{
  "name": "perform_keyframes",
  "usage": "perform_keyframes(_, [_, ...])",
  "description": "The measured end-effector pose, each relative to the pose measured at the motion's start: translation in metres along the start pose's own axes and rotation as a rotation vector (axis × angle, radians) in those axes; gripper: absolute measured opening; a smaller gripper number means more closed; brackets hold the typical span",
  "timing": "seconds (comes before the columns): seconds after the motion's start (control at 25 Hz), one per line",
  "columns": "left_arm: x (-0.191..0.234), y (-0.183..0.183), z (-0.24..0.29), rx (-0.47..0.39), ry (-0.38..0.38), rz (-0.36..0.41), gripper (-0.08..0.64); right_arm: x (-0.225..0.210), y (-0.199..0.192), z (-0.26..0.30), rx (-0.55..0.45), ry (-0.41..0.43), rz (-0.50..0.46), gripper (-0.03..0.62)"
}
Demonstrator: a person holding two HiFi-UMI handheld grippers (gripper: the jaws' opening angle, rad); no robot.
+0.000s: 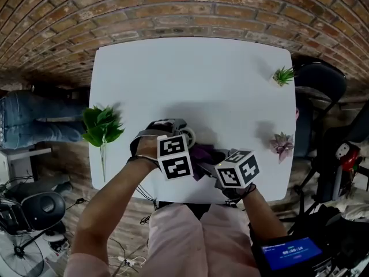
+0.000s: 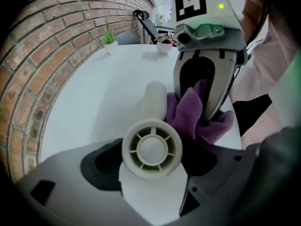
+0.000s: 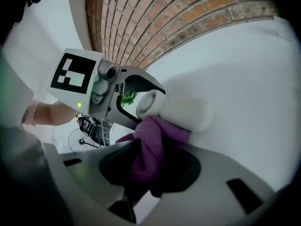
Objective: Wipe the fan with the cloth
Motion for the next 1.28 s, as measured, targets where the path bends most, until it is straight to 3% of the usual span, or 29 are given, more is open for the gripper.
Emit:
perform_keyframes(0.4, [0.0,-0.001,0.0,0.015,-0.008,0.039,0.374,-0.012,0.005,-0.009,-0.079,0.006,0.107,0.112])
perform_keyframes(1.28, [0.0,-0.001,0.002,0.042,-0.014,0.051,0.373,-0.061,0.0,-0.067,-0.167,-0.093,0.158,0.112])
Point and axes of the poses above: the fingertips, and each gripper's own axes: z forward along the fingers, x to its left, y out of its top, the point moved 3 cm from there along -z, backward along the fingers, and after that the axes turned 2 degrees about -x, right-handed, at the moved point
